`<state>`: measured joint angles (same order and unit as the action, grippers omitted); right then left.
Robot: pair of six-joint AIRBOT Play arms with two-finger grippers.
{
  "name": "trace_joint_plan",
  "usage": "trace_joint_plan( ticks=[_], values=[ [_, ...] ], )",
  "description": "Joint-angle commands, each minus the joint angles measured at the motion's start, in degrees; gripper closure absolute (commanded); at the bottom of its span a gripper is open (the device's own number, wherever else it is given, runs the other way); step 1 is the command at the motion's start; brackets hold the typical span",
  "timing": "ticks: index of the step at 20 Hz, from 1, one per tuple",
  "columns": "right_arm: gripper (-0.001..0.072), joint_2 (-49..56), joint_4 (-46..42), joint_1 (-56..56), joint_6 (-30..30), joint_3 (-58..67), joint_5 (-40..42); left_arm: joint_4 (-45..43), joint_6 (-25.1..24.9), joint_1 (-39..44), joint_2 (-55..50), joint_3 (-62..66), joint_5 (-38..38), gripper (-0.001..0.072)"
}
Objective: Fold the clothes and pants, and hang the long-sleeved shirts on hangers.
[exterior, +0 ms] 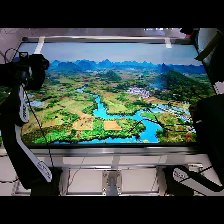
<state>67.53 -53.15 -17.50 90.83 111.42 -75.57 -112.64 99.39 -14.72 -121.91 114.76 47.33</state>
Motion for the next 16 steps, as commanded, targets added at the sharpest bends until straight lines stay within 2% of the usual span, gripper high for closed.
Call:
trace_joint_plan(
  ticks=[1, 2, 5, 9, 10, 13, 16],
  values=[
    [0.0020, 1.6, 0.0, 0.0, 0.0, -0.3, -0.2, -0.5, 2.4, -0.9, -0.5, 0.2, 0.2, 0.0627],
    [0.0021, 2.2, 0.0, 0.0, 0.0, -0.4, -0.4, -0.5, 2.2, -0.9, -0.3, 0.2, 0.5, 0.0667],
    [0.0022, 2.8, 0.4, 0.0, 0.0, -0.3, -2.7, -0.5, 2.2, -0.2, 2.9, 0.2, 3.2, 0.0667],
    [0.0022, 1.9, -3.0, 0.0, -1.9, 1.1, -14.6, 2.0, 2.2, 2.9, 14.3, 0.2, 10.9, 0.0668],
    [0.0022, 1.5, -5.2, 0.0, -2.0, 1.1, -18.5, 4.1, 2.1, 4.5, 18.0, 0.2, 13.0, 0.0668],
    [0.0022, 0.3, -12.7, 0.0, -4.7, 1.1, -29.2, 14.4, -2.7, 11.8, 28.3, 0.2, 17.4, 0.0668],
    [0.0023, -1.0, -16.3, 0.0, -7.8, 1.1, -29.4, 23.8, -4.3, 22.4, 35.0, 0.1, 20.1, 0.0668]
  ],
)
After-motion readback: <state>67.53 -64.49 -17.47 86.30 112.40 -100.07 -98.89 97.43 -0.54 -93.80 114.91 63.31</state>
